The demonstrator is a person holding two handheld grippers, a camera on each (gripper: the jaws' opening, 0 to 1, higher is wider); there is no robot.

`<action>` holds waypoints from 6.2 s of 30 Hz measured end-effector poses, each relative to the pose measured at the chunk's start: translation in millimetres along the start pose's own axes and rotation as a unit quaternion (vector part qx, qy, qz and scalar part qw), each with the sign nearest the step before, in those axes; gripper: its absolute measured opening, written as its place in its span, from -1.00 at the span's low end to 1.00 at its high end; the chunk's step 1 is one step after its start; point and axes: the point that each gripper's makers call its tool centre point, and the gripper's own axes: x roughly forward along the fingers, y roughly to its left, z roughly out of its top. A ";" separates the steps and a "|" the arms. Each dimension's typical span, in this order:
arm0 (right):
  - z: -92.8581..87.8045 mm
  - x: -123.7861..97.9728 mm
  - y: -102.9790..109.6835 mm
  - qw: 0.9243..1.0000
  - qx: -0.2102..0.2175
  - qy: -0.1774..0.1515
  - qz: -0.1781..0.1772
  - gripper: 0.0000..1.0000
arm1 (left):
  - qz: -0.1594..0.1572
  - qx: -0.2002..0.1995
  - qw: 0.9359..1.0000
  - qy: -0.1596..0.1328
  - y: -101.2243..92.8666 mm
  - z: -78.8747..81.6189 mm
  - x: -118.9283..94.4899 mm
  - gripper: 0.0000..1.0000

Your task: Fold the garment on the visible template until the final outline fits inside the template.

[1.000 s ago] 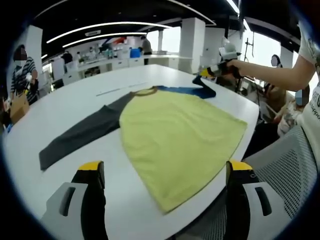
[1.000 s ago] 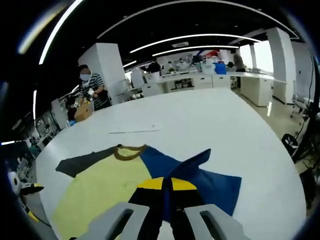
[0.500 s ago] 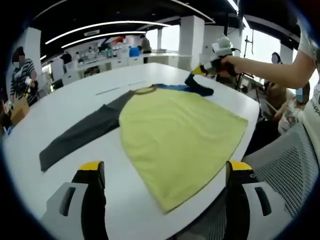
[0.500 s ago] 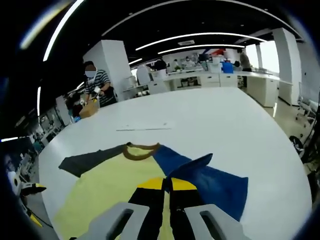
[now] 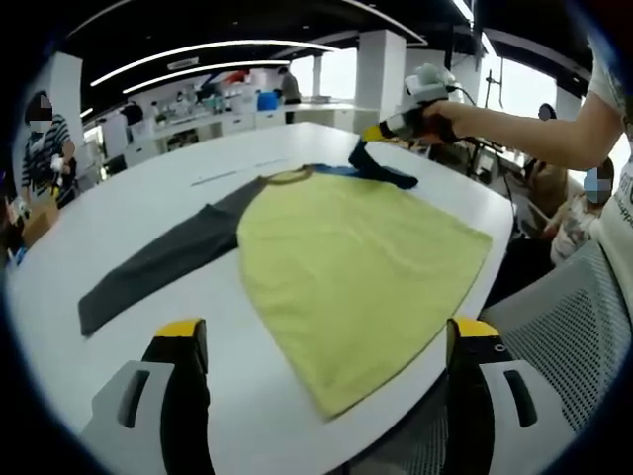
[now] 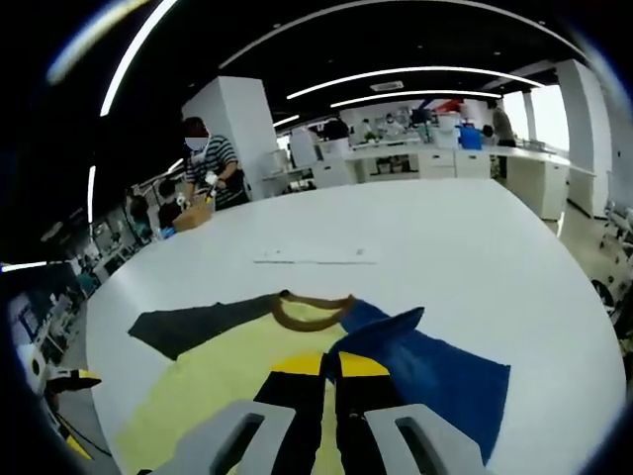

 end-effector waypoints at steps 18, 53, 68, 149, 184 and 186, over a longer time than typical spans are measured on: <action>1.4 33.6 51.1 0.998 -0.024 0.020 0.047 -1.00 | 0.000 -0.002 1.000 0.000 1.0 -1.6 1.0 0.95; -1.3 71.3 150.8 0.987 -0.078 0.048 0.133 -1.00 | 0.017 -0.016 1.000 -0.003 10.8 -9.8 -5.0 0.95; -34.7 82.8 176.9 0.975 -0.142 0.086 0.149 -1.00 | 0.018 -0.019 1.000 -0.004 10.7 -8.8 -5.3 0.96; -84.8 -29.2 -15.9 0.990 -0.102 0.091 0.017 0.14 | 0.059 -0.034 0.997 -0.035 78.0 43.9 44.0 0.49; -113.3 -21.3 -57.2 0.995 -0.036 0.085 -0.046 -0.86 | 0.098 -0.073 0.993 0.005 118.2 34.5 134.7 -0.51; -113.5 -19.8 -55.5 0.995 -0.036 0.084 -0.047 -0.90 | 0.094 -0.076 0.993 0.007 116.8 34.8 138.9 -0.55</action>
